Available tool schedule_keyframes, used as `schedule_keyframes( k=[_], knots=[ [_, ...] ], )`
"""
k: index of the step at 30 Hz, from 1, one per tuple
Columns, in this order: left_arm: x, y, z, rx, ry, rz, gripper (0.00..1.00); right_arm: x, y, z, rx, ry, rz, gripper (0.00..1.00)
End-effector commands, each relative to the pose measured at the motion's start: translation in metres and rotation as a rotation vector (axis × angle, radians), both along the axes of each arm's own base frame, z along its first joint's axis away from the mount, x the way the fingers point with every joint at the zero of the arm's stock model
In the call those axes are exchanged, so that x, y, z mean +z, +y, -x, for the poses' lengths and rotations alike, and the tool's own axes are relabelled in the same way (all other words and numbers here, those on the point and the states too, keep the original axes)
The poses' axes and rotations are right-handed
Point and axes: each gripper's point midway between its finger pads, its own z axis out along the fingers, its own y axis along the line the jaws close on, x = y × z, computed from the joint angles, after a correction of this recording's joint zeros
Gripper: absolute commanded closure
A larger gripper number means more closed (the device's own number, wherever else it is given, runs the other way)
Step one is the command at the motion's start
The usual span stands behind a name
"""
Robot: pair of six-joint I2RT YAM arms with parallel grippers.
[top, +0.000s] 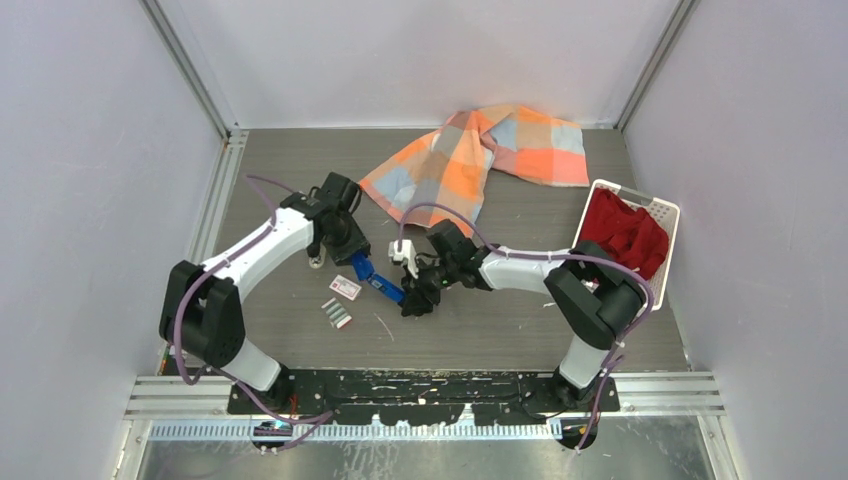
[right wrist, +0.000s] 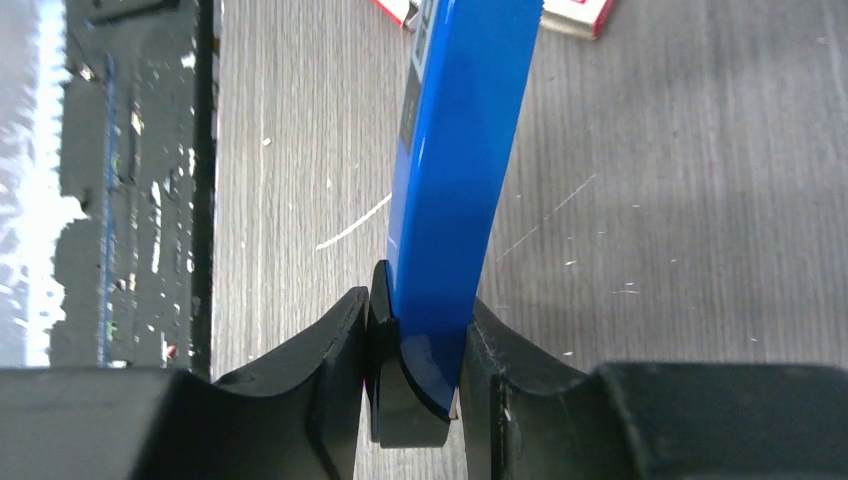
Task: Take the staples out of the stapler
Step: Unload the staple at the center of the board.
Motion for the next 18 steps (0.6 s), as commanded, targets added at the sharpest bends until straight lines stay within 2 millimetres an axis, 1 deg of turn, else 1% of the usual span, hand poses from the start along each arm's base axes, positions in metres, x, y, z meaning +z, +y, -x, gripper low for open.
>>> schedule_keyframes(
  k=[1,5,7,8,11,14,18],
  knots=[
    [0.019,0.017,-0.066,0.203,-0.156,-0.037,1.0,0.052,0.023,0.003,0.078,0.115,-0.219,0.99],
    [0.001,0.008,-0.071,0.195,-0.074,-0.047,1.0,0.051,0.027,0.003,0.074,0.192,-0.225,0.99],
    [-0.009,0.009,-0.071,0.19,-0.032,-0.075,1.0,0.049,0.029,0.002,0.064,0.231,-0.221,0.99],
    [-0.018,0.01,-0.071,0.183,0.004,-0.101,1.0,0.047,0.03,0.0,0.058,0.246,-0.218,0.98],
    [-0.028,0.014,-0.07,0.167,0.072,-0.162,1.0,0.041,0.032,-0.006,0.025,0.31,-0.197,0.99],
    [-0.042,0.015,-0.071,0.148,0.121,-0.203,1.0,0.032,0.033,-0.009,-0.007,0.381,-0.173,0.99],
    [-0.06,0.006,-0.073,0.092,0.227,-0.211,1.0,0.03,0.032,-0.012,-0.023,0.424,-0.173,0.99]
  ],
)
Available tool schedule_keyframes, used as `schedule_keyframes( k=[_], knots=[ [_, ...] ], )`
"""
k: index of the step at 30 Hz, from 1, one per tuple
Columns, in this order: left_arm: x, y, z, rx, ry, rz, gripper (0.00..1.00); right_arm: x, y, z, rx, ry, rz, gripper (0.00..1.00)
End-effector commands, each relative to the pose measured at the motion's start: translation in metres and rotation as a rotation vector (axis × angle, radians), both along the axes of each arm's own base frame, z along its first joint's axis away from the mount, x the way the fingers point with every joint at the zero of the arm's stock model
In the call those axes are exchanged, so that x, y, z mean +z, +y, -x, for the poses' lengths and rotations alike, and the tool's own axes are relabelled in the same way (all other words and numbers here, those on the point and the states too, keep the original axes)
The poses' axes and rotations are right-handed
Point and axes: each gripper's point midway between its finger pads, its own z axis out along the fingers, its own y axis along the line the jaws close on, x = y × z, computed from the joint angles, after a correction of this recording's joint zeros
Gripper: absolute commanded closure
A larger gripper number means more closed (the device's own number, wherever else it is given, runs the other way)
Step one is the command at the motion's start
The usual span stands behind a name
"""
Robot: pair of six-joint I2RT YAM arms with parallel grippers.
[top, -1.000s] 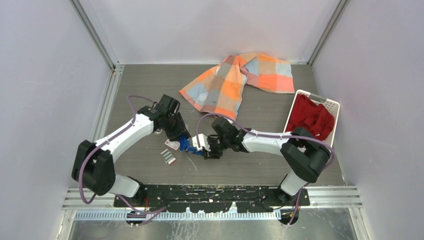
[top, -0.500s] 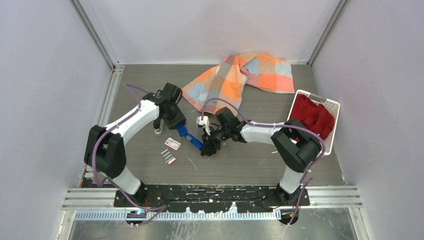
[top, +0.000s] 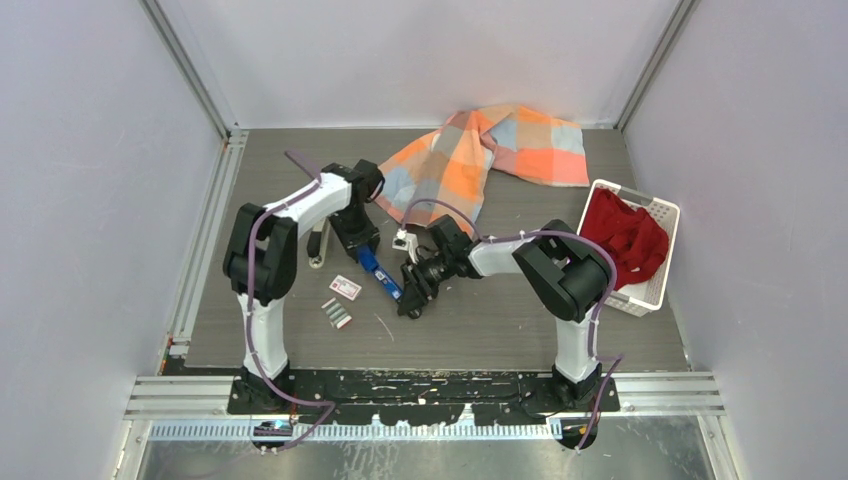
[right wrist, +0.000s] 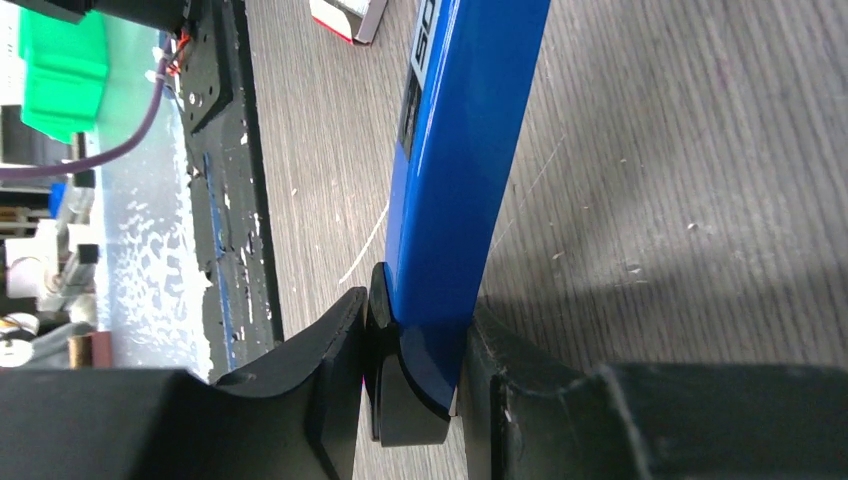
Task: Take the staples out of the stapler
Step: Unload the staple at the center of the board.
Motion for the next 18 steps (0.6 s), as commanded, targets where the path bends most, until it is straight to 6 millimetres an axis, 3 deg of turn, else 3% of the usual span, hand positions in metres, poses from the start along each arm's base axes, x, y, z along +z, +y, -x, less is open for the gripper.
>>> schedule_keyframes(
  k=[1,4,8,13,18],
  knots=[
    [-0.009,0.001,-0.03,0.045,-0.007,-0.027,1.0,0.049,0.025,-0.003,0.091,-0.046,-0.197,0.99],
    [-0.011,-0.007,-0.033,0.041,-0.005,0.013,1.0,0.05,0.022,-0.007,0.076,-0.032,-0.207,0.99],
    [-0.002,-0.006,-0.035,0.026,-0.019,0.011,0.69,0.05,0.019,-0.011,0.07,-0.029,-0.212,0.99],
    [0.0,-0.005,-0.034,0.013,-0.017,0.008,0.45,0.047,0.02,-0.012,0.072,-0.033,-0.208,0.99],
    [-0.004,-0.017,-0.038,-0.009,-0.035,0.07,0.41,0.044,0.019,-0.013,0.07,-0.034,-0.199,0.99]
  ],
)
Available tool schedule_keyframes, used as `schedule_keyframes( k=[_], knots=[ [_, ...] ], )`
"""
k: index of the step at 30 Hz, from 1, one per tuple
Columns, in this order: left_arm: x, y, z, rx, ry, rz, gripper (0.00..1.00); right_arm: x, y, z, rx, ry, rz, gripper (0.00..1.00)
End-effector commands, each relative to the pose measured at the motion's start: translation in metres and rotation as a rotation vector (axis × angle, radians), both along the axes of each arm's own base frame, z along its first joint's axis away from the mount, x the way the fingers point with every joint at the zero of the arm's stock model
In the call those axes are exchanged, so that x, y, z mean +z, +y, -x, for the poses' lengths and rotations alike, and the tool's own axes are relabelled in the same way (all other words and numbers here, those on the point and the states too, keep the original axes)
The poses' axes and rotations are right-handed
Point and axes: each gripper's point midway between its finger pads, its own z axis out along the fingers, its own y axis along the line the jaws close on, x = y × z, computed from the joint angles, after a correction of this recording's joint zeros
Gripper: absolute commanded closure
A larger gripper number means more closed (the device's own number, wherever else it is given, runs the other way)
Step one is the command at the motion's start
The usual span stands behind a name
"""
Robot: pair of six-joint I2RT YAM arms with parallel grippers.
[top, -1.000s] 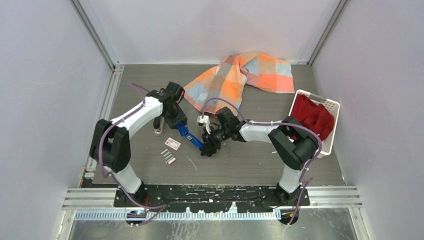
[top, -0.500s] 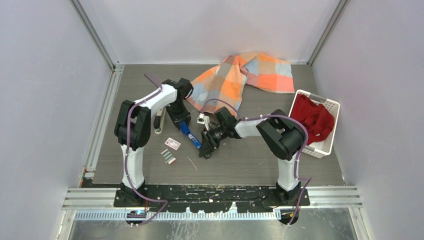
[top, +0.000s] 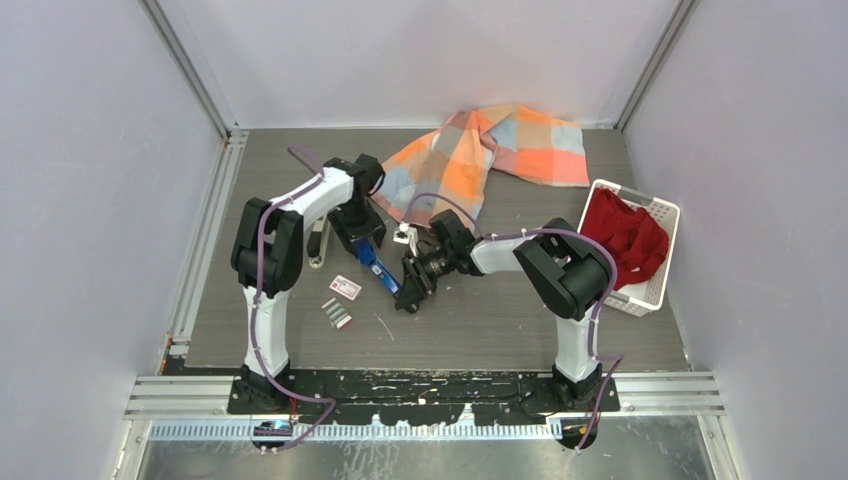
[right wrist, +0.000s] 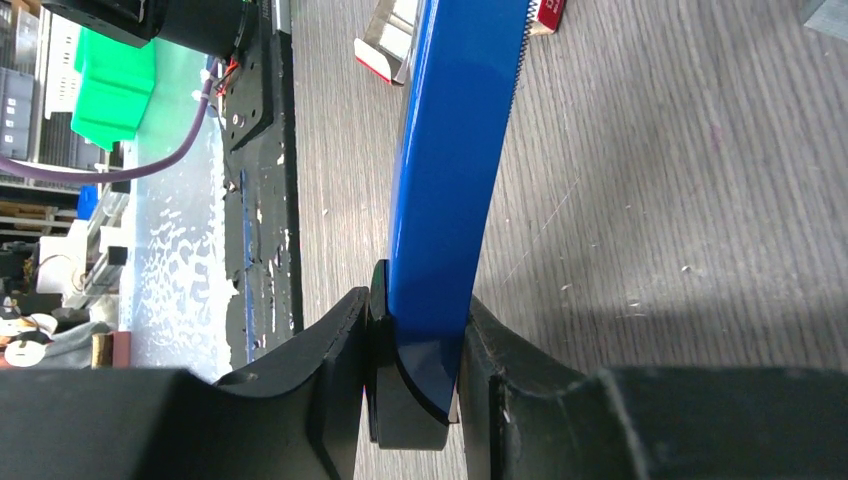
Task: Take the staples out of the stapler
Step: Unload the staple at the center of the board.
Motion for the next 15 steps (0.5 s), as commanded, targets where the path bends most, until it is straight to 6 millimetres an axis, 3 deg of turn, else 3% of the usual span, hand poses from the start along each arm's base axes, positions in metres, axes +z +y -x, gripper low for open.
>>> schedule_keyframes(
  k=[1,10,15],
  knots=[
    [0.003,-0.012,-0.018,-0.003,-0.072,0.067,0.41,0.028,0.015,-0.005,0.069,-0.084,-0.118,0.99],
    [0.004,-0.016,-0.018,-0.018,-0.079,0.102,0.52,0.026,0.014,-0.007,0.073,-0.098,-0.105,0.99],
    [0.022,-0.016,-0.03,-0.035,-0.176,0.109,0.57,0.029,0.015,-0.013,0.081,-0.149,-0.094,0.99]
  ],
)
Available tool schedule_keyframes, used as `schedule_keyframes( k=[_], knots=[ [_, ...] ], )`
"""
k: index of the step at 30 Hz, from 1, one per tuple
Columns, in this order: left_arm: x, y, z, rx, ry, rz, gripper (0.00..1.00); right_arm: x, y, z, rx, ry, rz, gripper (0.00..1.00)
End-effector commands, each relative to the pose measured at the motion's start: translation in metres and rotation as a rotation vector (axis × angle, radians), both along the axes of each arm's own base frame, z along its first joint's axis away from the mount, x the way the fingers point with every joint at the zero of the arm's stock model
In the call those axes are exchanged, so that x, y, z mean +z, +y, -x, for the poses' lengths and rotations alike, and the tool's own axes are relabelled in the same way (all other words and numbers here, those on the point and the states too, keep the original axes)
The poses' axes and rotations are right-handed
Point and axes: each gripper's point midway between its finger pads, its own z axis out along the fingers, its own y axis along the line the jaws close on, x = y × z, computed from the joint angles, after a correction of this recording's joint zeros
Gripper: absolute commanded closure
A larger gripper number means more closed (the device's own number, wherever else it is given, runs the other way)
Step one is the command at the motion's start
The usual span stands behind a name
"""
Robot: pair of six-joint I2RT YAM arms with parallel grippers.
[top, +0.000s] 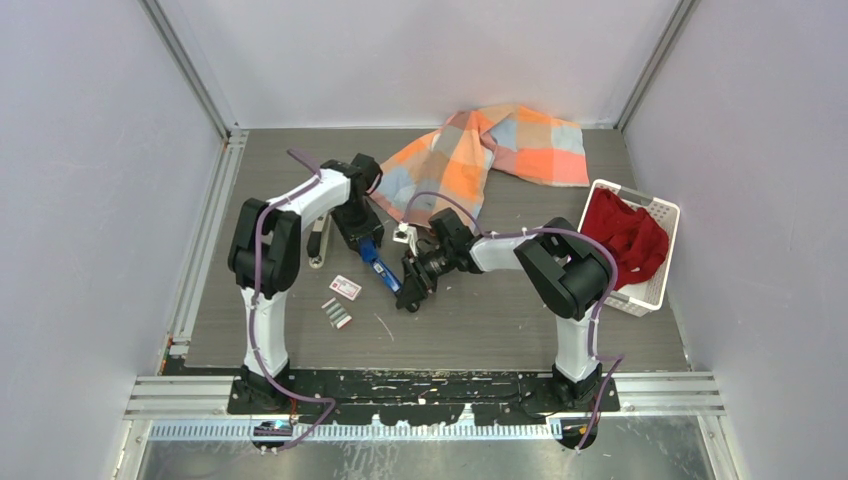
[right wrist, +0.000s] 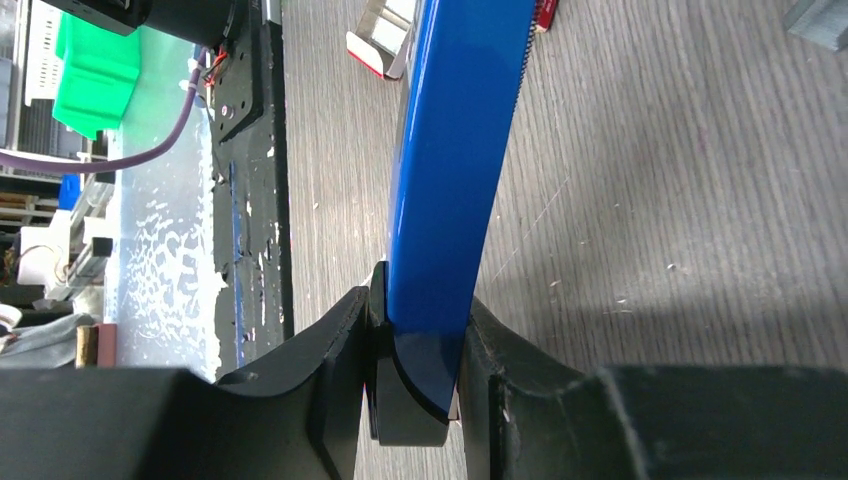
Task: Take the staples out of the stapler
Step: Unload the staple at the center of the board.
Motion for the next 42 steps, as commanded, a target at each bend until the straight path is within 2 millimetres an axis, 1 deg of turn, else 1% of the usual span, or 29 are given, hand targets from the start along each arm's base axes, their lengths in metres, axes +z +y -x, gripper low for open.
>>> schedule_keyframes(
  k=[1,3,7,13,15,18,20,21,24,27,30,33,35,38,40,42],
  knots=[
    [0.03,-0.007,-0.026,-0.004,-0.167,0.048,0.57,0.03,0.016,-0.012,0.069,-0.13,-0.097,0.99],
    [0.039,-0.004,-0.03,-0.006,-0.195,0.032,0.58,0.032,0.018,-0.014,0.075,-0.143,-0.102,0.99],
    [0.048,0.0,-0.032,-0.011,-0.229,0.015,0.58,0.036,0.021,-0.018,0.082,-0.159,-0.109,0.99],
    [0.056,-0.002,-0.033,-0.017,-0.251,0.032,0.6,0.043,0.021,-0.019,0.093,-0.187,-0.119,0.99],
    [0.062,-0.006,-0.033,-0.034,-0.268,0.059,0.6,0.046,0.02,-0.02,0.098,-0.209,-0.116,0.99],
    [0.076,-0.027,-0.038,-0.095,-0.353,0.183,0.6,0.051,0.015,-0.023,0.106,-0.266,-0.086,0.99],
    [0.086,-0.046,-0.042,-0.145,-0.443,0.307,0.64,0.056,0.009,-0.027,0.104,-0.323,-0.064,0.99],
    [0.097,-0.056,-0.042,-0.172,-0.49,0.374,0.67,0.059,0.005,-0.029,0.1,-0.358,-0.051,0.99],
    [0.113,-0.081,-0.035,-0.26,-0.537,0.54,0.74,0.068,-0.007,-0.04,0.088,-0.494,-0.005,0.99],
    [0.121,-0.102,-0.023,-0.354,-0.53,0.643,0.8,0.078,-0.017,-0.049,0.08,-0.63,0.031,0.99],
    [0.13,-0.121,-0.01,-0.439,-0.547,0.728,0.85,0.081,-0.032,-0.064,0.066,-0.778,0.101,0.99],
    [0.137,-0.14,0.001,-0.5,-0.554,0.817,0.91,0.082,-0.048,-0.075,0.06,-0.904,0.171,0.98],
    [0.137,-0.152,0.008,-0.522,-0.542,0.874,0.94,0.081,-0.057,-0.08,0.059,-0.964,0.21,0.98],
    [0.134,-0.174,0.021,-0.563,-0.506,0.966,0.99,0.082,-0.067,-0.084,0.055,-1.024,0.249,0.97],
    [0.129,-0.188,0.03,-0.585,-0.474,1.013,1.0,0.082,-0.072,-0.086,0.05,-1.052,0.273,0.95],
    [0.127,-0.198,0.036,-0.595,-0.461,1.056,1.0,0.084,-0.078,-0.091,0.032,-1.078,0.301,0.89]
  ],
)
